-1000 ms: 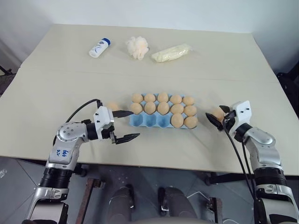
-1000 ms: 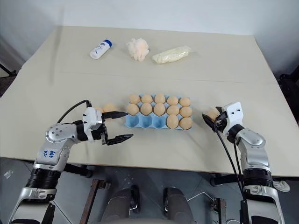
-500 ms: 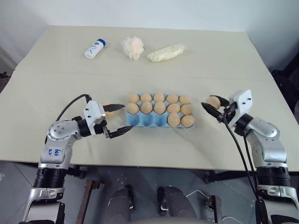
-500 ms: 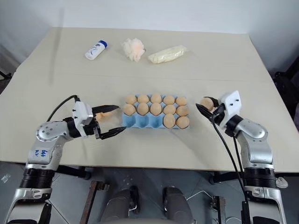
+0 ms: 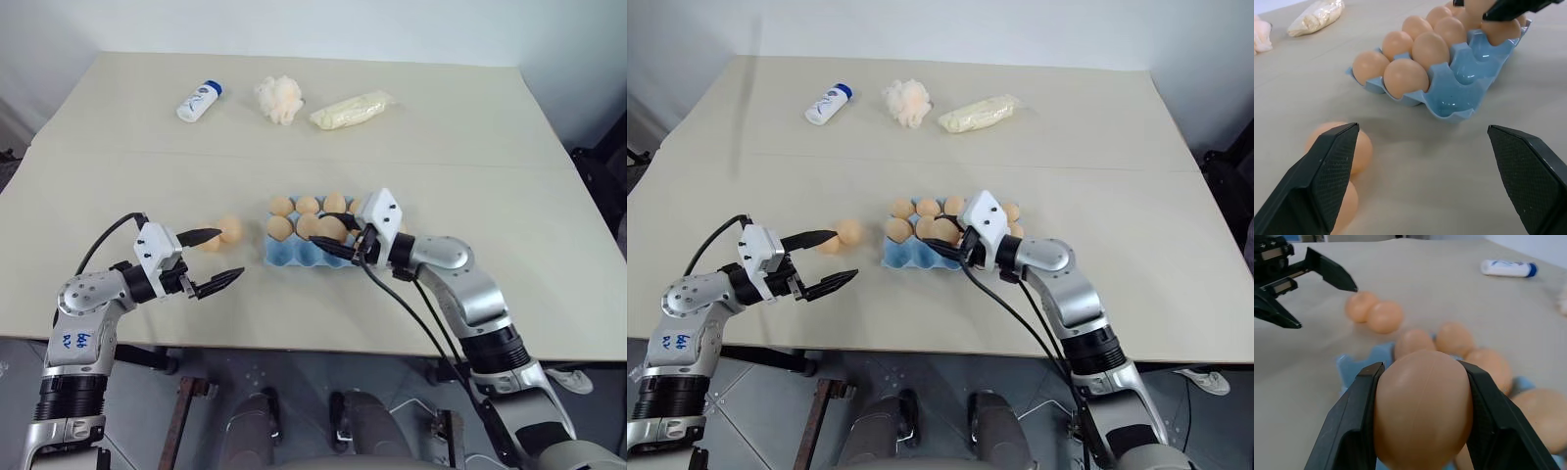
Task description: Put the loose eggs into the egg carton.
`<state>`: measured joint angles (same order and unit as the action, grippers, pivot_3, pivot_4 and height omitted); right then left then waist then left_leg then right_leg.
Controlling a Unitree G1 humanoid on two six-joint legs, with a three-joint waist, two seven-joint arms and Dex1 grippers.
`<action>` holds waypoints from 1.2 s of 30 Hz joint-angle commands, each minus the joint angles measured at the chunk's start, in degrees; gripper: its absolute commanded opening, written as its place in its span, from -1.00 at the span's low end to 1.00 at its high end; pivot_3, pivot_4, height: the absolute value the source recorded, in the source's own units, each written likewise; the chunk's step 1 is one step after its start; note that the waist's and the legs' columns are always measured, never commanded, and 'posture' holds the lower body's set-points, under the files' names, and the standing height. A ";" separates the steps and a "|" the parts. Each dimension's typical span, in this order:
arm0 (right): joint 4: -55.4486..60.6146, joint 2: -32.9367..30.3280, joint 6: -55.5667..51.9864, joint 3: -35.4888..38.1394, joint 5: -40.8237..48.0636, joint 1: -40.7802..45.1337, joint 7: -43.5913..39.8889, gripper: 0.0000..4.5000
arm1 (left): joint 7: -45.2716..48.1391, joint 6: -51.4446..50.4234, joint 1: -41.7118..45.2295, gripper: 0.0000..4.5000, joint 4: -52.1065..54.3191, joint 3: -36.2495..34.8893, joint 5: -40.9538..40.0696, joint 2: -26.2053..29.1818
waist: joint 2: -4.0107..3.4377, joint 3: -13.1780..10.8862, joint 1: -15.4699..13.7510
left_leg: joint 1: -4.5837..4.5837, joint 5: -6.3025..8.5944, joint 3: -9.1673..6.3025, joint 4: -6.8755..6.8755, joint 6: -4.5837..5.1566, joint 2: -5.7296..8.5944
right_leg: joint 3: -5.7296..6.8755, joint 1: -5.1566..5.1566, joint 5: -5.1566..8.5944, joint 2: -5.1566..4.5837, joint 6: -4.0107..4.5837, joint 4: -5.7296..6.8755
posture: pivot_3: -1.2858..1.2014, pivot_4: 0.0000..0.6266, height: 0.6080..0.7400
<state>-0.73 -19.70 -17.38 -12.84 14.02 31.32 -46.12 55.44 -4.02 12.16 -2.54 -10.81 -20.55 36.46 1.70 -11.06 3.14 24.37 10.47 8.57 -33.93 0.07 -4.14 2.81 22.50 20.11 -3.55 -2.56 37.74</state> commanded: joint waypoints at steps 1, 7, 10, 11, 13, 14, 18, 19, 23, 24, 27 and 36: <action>-0.59 -0.48 2.23 1.53 0.35 0.32 -1.50 0.12 | -1.00 -0.27 -1.12 1.00 3.36 -1.83 -1.52 0.50 | 0.00 0.00 0.09 | 0.00 0.00 0.00 0.00 0.00 0.00 | -0.01 0.01 0.00 0.00 0.00 0.00 | 0.03 -0.52 1.00; 1.25 -2.38 2.97 3.48 3.04 -1.06 -5.69 0.99 | -1.78 -0.76 -2.17 1.00 4.25 -2.67 -1.81 0.85 | 0.00 0.00 0.18 | 0.00 0.00 0.00 0.05 -0.01 -0.01 | 0.00 0.04 0.01 0.01 0.03 0.00 | 0.03 -0.52 1.00; 2.84 -4.58 3.65 4.92 4.95 -2.54 -9.20 0.99 | -2.09 -0.71 -2.50 1.00 3.93 -3.52 -1.84 1.19 | 0.00 0.00 0.13 | 0.00 0.00 0.00 0.08 -0.01 -0.01 | 0.00 0.04 0.02 0.01 0.03 -0.03 | 0.03 -0.52 1.00; 3.33 -5.84 4.76 5.60 5.91 -3.31 -11.36 0.99 | -2.47 -0.84 -3.05 1.00 4.38 -4.25 -2.00 1.27 | 0.00 0.00 0.14 | 0.00 0.01 0.00 0.10 -0.01 -0.01 | 0.00 0.04 0.02 0.01 0.03 -0.06 | 0.03 -0.52 1.00; 3.58 -8.97 7.64 7.03 7.25 -4.92 -16.20 0.99 | -3.48 -1.10 -4.60 1.00 5.44 -6.28 -2.37 1.67 | 0.00 0.00 0.11 | 0.00 0.01 0.01 0.12 0.00 0.00 | 0.00 0.03 0.02 0.01 0.03 -0.09 | 0.03 -0.52 1.00; 3.35 -10.59 9.35 7.80 7.81 -5.76 -18.69 0.99 | -3.86 -0.98 -5.65 1.00 5.49 -7.74 -2.47 2.13 | 0.00 0.00 0.10 | 0.00 0.01 0.00 0.13 0.00 0.00 | 0.00 0.02 0.02 0.01 0.03 -0.11 | 0.03 -0.52 1.00; 0.48 -14.56 14.02 10.63 8.93 -7.48 -23.74 0.99 | -3.82 -2.34 -10.93 1.00 4.74 -14.60 -4.76 4.54 | 0.01 0.00 0.35 | -0.01 0.03 0.01 0.15 0.01 -0.03 | 0.01 0.02 0.03 0.05 0.05 -0.17 | 0.03 -0.52 1.00; -0.03 -15.05 14.58 11.37 9.32 -7.54 -24.45 0.99 | -3.22 -2.37 -13.38 1.00 4.27 -16.65 -4.79 5.44 | 0.01 0.00 0.40 | -0.02 0.03 0.01 0.15 0.00 -0.03 | 0.01 0.02 0.03 0.05 0.06 -0.16 | 0.03 -0.52 1.00; -1.02 -15.34 15.89 12.78 9.85 -7.39 -25.42 0.99 | -1.98 -2.88 -22.17 1.00 2.97 -23.04 -5.48 6.76 | 0.00 0.00 0.89 | -0.07 0.07 0.01 0.19 -0.06 -0.04 | -0.01 0.02 0.06 0.02 0.12 -0.20 | 0.03 -0.52 1.00; -1.22 -15.17 16.78 12.78 9.40 -7.37 -25.32 0.99 | -1.93 -2.92 -23.67 1.00 2.52 -24.16 -5.74 6.65 | 0.00 -0.01 0.96 | -0.07 0.08 0.00 0.21 -0.07 -0.04 | -0.01 0.00 0.07 0.01 0.13 -0.25 | 0.03 -0.52 1.00; -1.84 -14.48 17.85 12.54 8.87 -7.34 -24.58 0.99 | -2.13 -2.13 -25.37 1.00 1.84 -24.98 -5.89 6.01 | 0.00 -0.01 0.85 | -0.07 0.10 -0.02 0.35 -0.10 -0.03 | 0.00 0.05 0.15 -0.04 0.29 -0.36 | 0.03 -0.52 1.00; 0.16 -13.23 17.76 11.50 8.53 -7.69 -23.00 0.99 | -6.18 -3.93 -15.18 1.00 3.20 -16.62 -5.01 3.27 | 0.00 0.00 -0.01 | -0.04 0.10 -0.06 0.72 -0.11 0.02 | 0.07 -0.02 0.20 -0.11 0.47 -0.78 | 0.03 -0.52 1.00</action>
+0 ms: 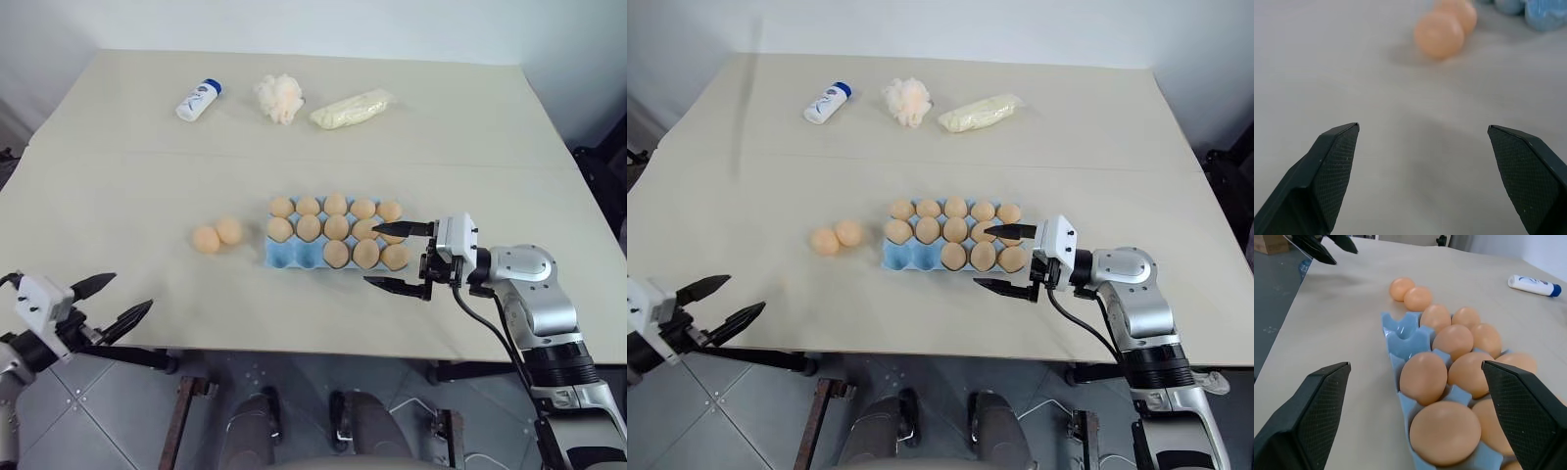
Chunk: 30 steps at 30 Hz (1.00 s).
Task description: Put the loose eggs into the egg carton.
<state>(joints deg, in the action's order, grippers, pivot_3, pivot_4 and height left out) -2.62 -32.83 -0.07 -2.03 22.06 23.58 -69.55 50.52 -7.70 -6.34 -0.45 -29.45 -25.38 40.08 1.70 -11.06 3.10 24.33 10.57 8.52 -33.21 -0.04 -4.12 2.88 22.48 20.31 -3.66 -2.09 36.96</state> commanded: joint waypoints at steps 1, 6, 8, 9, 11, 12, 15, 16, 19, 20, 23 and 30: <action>2.16 -0.14 0.41 0.67 0.42 0.01 0.58 0.99 | -1.48 0.09 5.32 1.00 0.15 3.73 0.67 -0.62 | 0.00 0.00 0.08 | 0.00 0.00 0.01 0.01 0.00 0.00 | 0.01 0.00 -0.16 0.00 -0.29 0.00 | 0.03 -0.52 1.00; 3.74 -0.52 -0.20 1.01 0.29 -0.33 1.88 0.99 | -0.94 2.07 15.72 1.00 -7.25 11.94 5.02 -1.54 | 0.00 0.00 0.25 | 0.00 -0.05 0.07 -0.02 0.02 -0.02 | 0.07 0.01 -0.18 0.10 -0.33 0.08 | 0.03 -0.52 1.00; 4.59 -0.69 -0.66 1.16 0.44 -0.61 2.46 0.99 | -0.39 3.25 19.36 1.00 -10.47 14.10 6.10 -1.89 | 0.01 0.00 0.22 | -0.01 -0.10 0.11 -0.07 0.08 -0.03 | 0.05 0.02 -0.18 0.15 -0.34 0.15 | 0.03 -0.52 1.00; 4.84 -0.73 -0.81 1.17 0.48 -0.70 2.64 0.99 | -0.17 3.74 20.37 1.00 -11.55 14.63 6.36 -1.96 | 0.01 0.00 0.25 | -0.01 -0.16 0.11 -0.12 0.16 -0.03 | 0.06 0.02 -0.19 0.16 -0.34 0.20 | 0.03 -0.52 1.00; 6.15 -0.75 -1.47 1.27 0.63 -1.44 3.43 0.99 | 0.22 5.28 23.86 1.00 -15.52 16.13 7.61 -1.93 | 0.01 0.00 0.14 | -0.02 -0.17 0.12 -0.20 0.18 -0.04 | 0.04 0.02 -0.18 0.17 -0.35 0.32 | 0.03 -0.52 1.00; 6.86 -0.70 -1.83 1.33 0.70 -1.88 3.89 0.99 | 0.20 5.96 25.56 1.00 -17.67 16.68 8.22 -1.88 | 0.01 0.00 0.05 | -0.01 -0.17 0.12 -0.28 0.18 -0.04 | 0.04 0.04 -0.18 0.17 -0.36 0.38 | 0.03 -0.52 1.00; 8.64 -0.54 -2.61 1.43 0.80 -3.17 5.31 0.99 | 0.71 7.53 29.34 1.00 -22.83 18.12 9.42 -2.11 | 0.01 0.00 -0.12 | -0.01 -0.12 0.09 -0.43 0.10 -0.04 | 0.06 0.03 -0.18 0.16 -0.36 0.48 | 0.03 -0.52 1.00; 9.09 -0.44 -2.75 1.48 0.74 -3.50 5.83 0.99 | 1.12 7.83 30.19 1.00 -24.15 18.62 9.67 -2.40 | 0.01 0.00 -0.10 | -0.01 -0.08 0.09 -0.51 0.06 -0.04 | 0.05 0.01 -0.19 0.15 -0.37 0.51 | 0.03 -0.52 1.00; 9.97 -0.18 -3.12 1.51 0.69 -4.14 7.20 0.99 | 1.54 9.09 32.38 1.00 -28.27 19.79 10.73 -3.08 | 0.02 0.00 0.00 | -0.01 -0.06 0.10 -0.62 0.08 -0.04 | 0.02 -0.04 -0.23 0.13 -0.43 0.54 | 0.03 -0.52 1.00; 10.26 -0.16 -3.20 1.43 0.69 -4.39 7.49 0.99 | 1.64 9.57 32.99 1.00 -29.43 20.04 11.03 -3.29 | 0.02 0.00 -0.02 | -0.01 -0.06 0.10 -0.62 0.08 -0.04 | 0.02 -0.03 -0.23 0.12 -0.44 0.55 | 0.03 -0.52 1.00; 11.66 -0.19 -3.66 1.22 0.82 -5.58 8.30 1.00 | 2.10 10.88 34.62 0.91 -32.54 20.84 11.81 -3.83 | 0.02 0.00 -0.10 | -0.01 -0.07 0.08 -0.65 0.09 -0.04 | 0.03 0.00 -0.22 0.13 -0.42 0.64 | 0.03 -0.52 1.00; 11.89 -0.21 -3.47 1.24 0.76 -6.57 8.89 1.00 | 4.06 11.82 33.11 0.11 -33.13 19.17 10.53 -1.91 | 0.02 0.00 -0.03 | -0.01 -0.14 0.08 -0.68 0.20 -0.04 | 0.03 -0.01 -0.22 0.14 -0.42 0.67 | 0.03 -0.52 1.00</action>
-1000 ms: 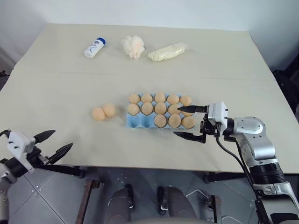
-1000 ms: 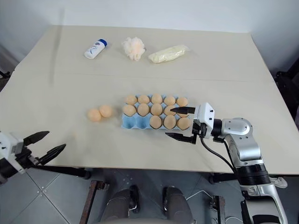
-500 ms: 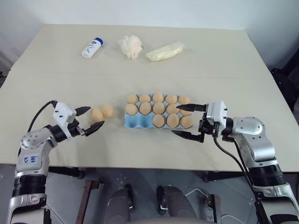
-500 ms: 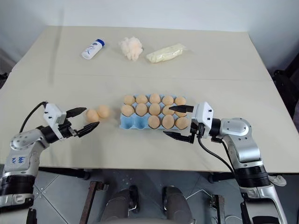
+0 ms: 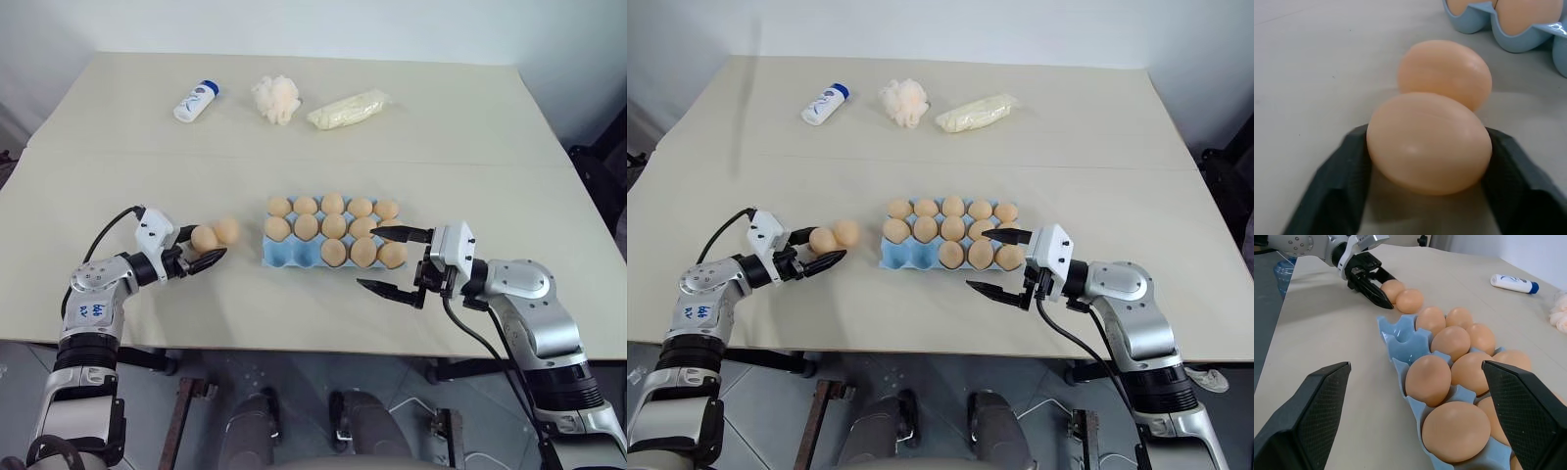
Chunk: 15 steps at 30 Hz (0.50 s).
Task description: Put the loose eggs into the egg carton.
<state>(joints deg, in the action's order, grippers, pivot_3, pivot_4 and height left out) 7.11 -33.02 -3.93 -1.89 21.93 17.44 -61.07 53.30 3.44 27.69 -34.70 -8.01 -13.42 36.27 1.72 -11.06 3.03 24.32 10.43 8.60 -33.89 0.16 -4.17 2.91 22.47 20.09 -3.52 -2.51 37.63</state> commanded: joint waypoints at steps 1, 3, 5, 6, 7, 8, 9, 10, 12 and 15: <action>2.15 -0.04 0.45 1.04 0.84 -0.53 0.45 1.00 | 1.93 0.32 -1.45 0.06 1.70 -2.78 -2.08 2.35 | 0.00 0.00 0.13 | 0.00 0.00 0.00 -0.01 0.00 0.00 | 0.00 0.00 0.00 0.00 0.00 0.01 | 0.03 -0.52 1.00; 2.51 -0.33 0.36 1.33 0.98 -1.40 0.57 1.00 | 5.53 -0.90 -5.17 0.03 6.72 -5.35 -5.21 4.99 | 0.01 0.00 0.42 | 0.00 0.00 0.00 0.00 -0.01 -0.01 | -0.01 0.01 0.00 0.00 0.00 0.02 | 0.03 -0.52 1.00; 2.50 -0.90 0.36 1.90 1.05 -2.18 0.49 1.00 | 7.94 -3.00 -8.25 0.03 12.81 -6.60 -7.74 6.73 | 0.02 0.00 0.33 | 0.00 0.00 0.00 0.03 0.00 -0.05 | -0.01 0.02 0.02 0.01 0.03 0.02 | 0.03 -0.52 1.00; 2.38 -1.17 0.43 2.17 1.04 -2.42 0.42 1.00 | 8.21 -3.95 -9.16 0.03 15.43 -6.62 -8.36 7.07 | 0.01 0.00 0.24 | 0.00 0.02 0.00 0.06 -0.05 -0.06 | 0.01 0.04 0.03 0.01 0.05 0.02 | 0.03 -0.52 1.00; 2.26 -1.59 0.51 2.59 1.04 -2.69 0.31 1.00 | 8.53 -5.36 -9.74 0.03 18.70 -6.28 -9.05 7.29 | 0.01 0.00 0.08 | 0.00 0.06 0.00 0.06 -0.11 -0.05 | 0.01 0.04 0.03 0.01 0.06 0.02 | 0.03 -0.52 1.00; 2.13 -2.00 0.45 3.18 1.14 -2.91 0.39 1.00 | 8.43 -6.92 -9.86 0.03 21.65 -5.77 -9.73 7.15 | 0.01 0.00 -0.29 | 0.00 0.06 -0.01 0.05 -0.13 -0.05 | 0.01 0.03 0.04 0.00 0.07 0.02 | 0.03 -0.52 1.00; 1.92 -2.52 0.46 3.90 1.24 -3.19 0.46 1.00 | 7.72 -8.15 -9.31 0.03 24.41 -4.69 -9.88 6.45 | 0.01 0.00 -0.61 | 0.00 0.07 -0.05 0.03 -0.16 -0.03 | 0.04 -0.01 0.04 -0.03 0.07 0.02 | 0.03 -0.52 1.00; 1.66 -3.15 0.57 4.78 1.26 -3.56 0.50 1.00 | 6.97 -9.60 -8.42 0.03 27.14 -3.27 -10.12 5.32 | 0.01 0.00 -1.00 | 0.00 0.07 -0.05 0.01 -0.16 0.00 | 0.03 -0.02 0.03 -0.07 0.06 0.02 | 0.03 -0.52 1.00; 1.31 -4.20 0.73 6.38 1.32 -4.37 0.65 1.00 | 6.11 -11.41 -6.74 0.03 30.73 -0.29 -9.92 2.96 | 0.01 0.00 -1.68 | 0.00 0.07 -0.05 -0.03 -0.13 0.05 | 0.02 -0.07 -0.01 -0.16 -0.01 -0.02 | 0.03 -0.52 1.00; 1.69 -5.53 0.86 8.52 1.35 -6.11 0.93 1.00 | 5.85 -12.84 -4.01 0.03 33.16 5.25 -7.86 -0.69 | 0.01 0.00 -1.50 | 0.00 0.07 -0.01 -0.04 -0.05 0.12 | -0.01 -0.16 -0.06 -0.24 0.04 -0.20 | 0.03 -0.52 1.00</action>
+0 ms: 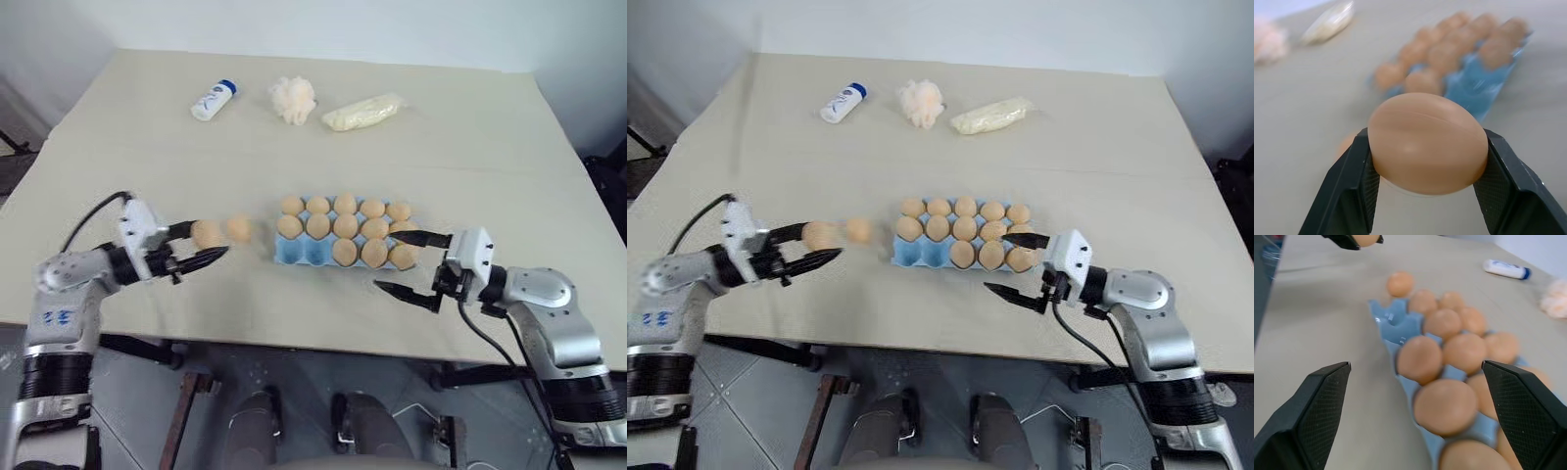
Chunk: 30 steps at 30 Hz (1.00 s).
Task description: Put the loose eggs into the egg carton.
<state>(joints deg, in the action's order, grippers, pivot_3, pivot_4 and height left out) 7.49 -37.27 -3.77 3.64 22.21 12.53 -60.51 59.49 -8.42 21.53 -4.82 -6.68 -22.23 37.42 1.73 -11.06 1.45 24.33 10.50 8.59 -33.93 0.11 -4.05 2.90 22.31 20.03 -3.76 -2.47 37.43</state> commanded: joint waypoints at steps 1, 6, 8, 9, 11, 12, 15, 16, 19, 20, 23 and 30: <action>1.56 -1.71 0.76 3.77 1.09 -1.98 0.50 1.00 | -0.61 -1.31 3.41 0.03 3.07 5.97 1.91 -3.29 | 0.00 0.00 0.08 | 0.00 0.00 0.02 0.00 0.04 0.01 | -0.01 -0.01 -0.01 0.00 -0.03 -0.01 | 0.03 -0.52 1.00; 3.69 -2.14 0.76 6.46 0.92 -5.34 2.28 1.00 | -0.35 2.05 9.60 0.03 -4.56 12.47 6.67 -9.26 | 0.00 0.00 0.33 | 0.03 -0.18 0.04 -0.02 0.33 -0.04 | -0.03 0.05 -0.08 0.24 -0.18 0.00 | 0.03 -0.52 1.00; 4.80 -1.70 0.72 6.82 0.86 -6.33 3.44 1.00 | -0.44 3.76 11.71 0.03 -7.72 13.64 8.07 -10.90 | 0.00 0.00 0.41 | 0.02 -0.20 0.04 -0.05 0.31 -0.09 | -0.06 0.09 -0.06 0.35 -0.15 0.06 | 0.03 -0.52 1.00; 5.44 -1.43 0.67 6.86 0.84 -6.84 4.04 1.00 | -0.21 4.36 12.79 0.03 -9.10 14.08 8.49 -11.63 | 0.00 0.00 0.31 | 0.02 -0.21 0.03 -0.07 0.28 -0.11 | -0.07 0.12 -0.06 0.40 -0.14 0.09 | 0.03 -0.52 1.00; 6.39 -0.96 0.51 6.82 0.92 -7.46 5.05 1.00 | 0.27 6.08 14.67 0.03 -11.97 14.77 9.42 -12.67 | 0.00 0.00 0.25 | 0.02 -0.22 -0.01 -0.13 0.26 -0.12 | -0.06 0.11 -0.05 0.42 -0.15 0.12 | 0.03 -0.52 1.00; 6.73 -0.84 0.42 6.70 0.95 -7.64 5.42 1.00 | 0.63 6.29 15.35 0.03 -12.89 15.00 9.72 -12.90 | 0.01 0.00 0.27 | 0.02 -0.22 -0.01 -0.15 0.26 -0.11 | -0.06 0.11 -0.06 0.41 -0.15 0.14 | 0.03 -0.52 1.00; 7.51 -0.34 0.32 6.45 1.07 -8.29 6.17 1.00 | -0.17 6.62 17.37 0.45 -15.54 15.20 11.02 -13.49 | 0.01 0.00 0.16 | 0.02 -0.19 -0.01 -0.23 0.27 -0.09 | -0.06 0.06 -0.09 0.37 -0.20 0.14 | 0.03 -0.52 1.00; 7.78 -0.16 0.33 6.34 1.07 -8.62 6.36 1.00 | -0.62 7.36 17.80 0.58 -16.10 15.20 11.44 -13.80 | 0.01 0.00 0.12 | 0.02 -0.19 -0.01 -0.23 0.27 -0.08 | -0.06 0.05 -0.09 0.35 -0.21 0.14 | 0.03 -0.52 1.00; 8.30 0.30 0.48 5.94 0.99 -9.34 6.71 1.00 | -0.40 8.51 18.02 0.99 -15.79 14.61 11.05 -14.39 | 0.01 0.00 0.08 | 0.03 -0.17 -0.01 -0.23 0.31 -0.05 | -0.06 0.04 -0.09 0.31 -0.22 0.13 | 0.03 -0.52 1.00; 8.31 0.48 0.63 5.69 0.98 -9.47 6.70 1.00 | 0.34 7.98 17.55 0.99 -14.46 14.05 10.08 -14.09 | 0.01 0.00 0.08 | 0.04 -0.17 -0.01 -0.22 0.32 -0.05 | -0.06 0.04 -0.09 0.31 -0.22 0.13 | 0.03 -0.52 1.00; 7.64 0.87 1.00 4.99 0.85 -9.03 6.51 1.00 | 2.33 7.29 16.07 0.99 -11.56 12.45 7.92 -12.56 | 0.01 0.00 0.28 | 0.05 -0.18 -0.01 -0.22 0.33 -0.08 | -0.05 0.05 -0.09 0.33 -0.21 0.13 | 0.03 -0.52 1.00; 5.01 1.21 1.39 3.18 1.17 -5.88 4.30 1.00 | 4.25 6.00 5.71 0.99 -5.72 -0.38 1.48 -0.52 | 0.01 0.00 1.49 | -0.01 -0.24 -0.01 -0.16 0.21 -0.20 | -0.06 0.09 -0.02 0.42 -0.09 0.29 | 0.03 -0.52 1.00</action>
<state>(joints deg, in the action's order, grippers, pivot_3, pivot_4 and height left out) 12.25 -36.22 -3.55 6.72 22.25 6.04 -55.59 63.78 -3.04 27.83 -12.57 -3.84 -18.65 35.85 1.74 -11.06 2.94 24.31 10.26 8.54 -34.09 0.29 -4.25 2.87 22.41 20.02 -3.35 -2.53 37.73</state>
